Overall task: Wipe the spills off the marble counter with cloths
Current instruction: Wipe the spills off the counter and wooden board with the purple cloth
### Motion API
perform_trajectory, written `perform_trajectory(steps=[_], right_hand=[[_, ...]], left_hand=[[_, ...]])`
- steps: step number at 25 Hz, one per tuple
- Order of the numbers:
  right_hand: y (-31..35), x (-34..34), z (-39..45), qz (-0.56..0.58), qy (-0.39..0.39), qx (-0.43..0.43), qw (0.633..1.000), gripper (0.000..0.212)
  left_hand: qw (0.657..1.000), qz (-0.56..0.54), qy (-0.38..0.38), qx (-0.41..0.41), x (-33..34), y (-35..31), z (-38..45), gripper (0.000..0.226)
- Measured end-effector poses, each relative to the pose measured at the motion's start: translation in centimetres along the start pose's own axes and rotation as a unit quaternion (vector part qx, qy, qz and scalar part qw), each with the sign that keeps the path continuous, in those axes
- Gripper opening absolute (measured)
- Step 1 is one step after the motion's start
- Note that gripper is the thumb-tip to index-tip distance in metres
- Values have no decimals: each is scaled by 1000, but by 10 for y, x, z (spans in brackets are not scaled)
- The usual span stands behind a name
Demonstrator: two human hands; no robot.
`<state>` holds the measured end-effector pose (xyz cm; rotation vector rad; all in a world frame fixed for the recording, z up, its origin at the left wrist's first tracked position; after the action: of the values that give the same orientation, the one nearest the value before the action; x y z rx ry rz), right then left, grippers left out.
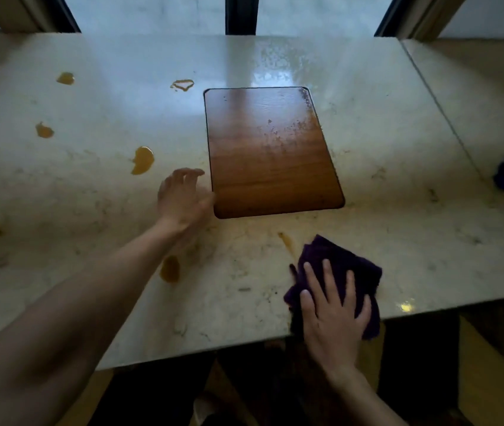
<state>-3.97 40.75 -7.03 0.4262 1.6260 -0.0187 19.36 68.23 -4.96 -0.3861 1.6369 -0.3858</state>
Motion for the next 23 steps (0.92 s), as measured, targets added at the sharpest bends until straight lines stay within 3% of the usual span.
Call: perform_trajectory(steps=[4,8,10,13,16,20,23], right_hand=[[58,20,-22,-7,-4,79,997,55],[91,23,9,-51,-4,47,998,61],[112,21,49,-41,-5,21,999,60],[144,23,159,-27,-3,-3,1000,57],[170,5,301,-31,-46,-22,998,56],[201,-1,489,-30,14,-31,999,57],[229,-8,583,-32,26,-49,998,57]], left_hand=[[998,12,-29,58,-14,-6,12,54],[981,123,-41,148,-17,2,41,55],[967,168,-6,189,-10,1,56,55],[957,178,44,226,0,3,65,51],[958,158,20,241,0,4,60,54],[957,154,8,245,3,5,68,59],[948,164,-4,272,12,11,70,61]])
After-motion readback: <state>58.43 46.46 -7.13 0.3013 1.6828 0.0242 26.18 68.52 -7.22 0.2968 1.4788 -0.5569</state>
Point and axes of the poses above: each hand's wrist, its own z-axis towards the middle knuckle, its own x-axis out of the palm, y = z × x, the point moved 8 cm from there along z, towards the middle knuckle, and after that the axes turned 2 degrees about -y, right-handed, at the moved point
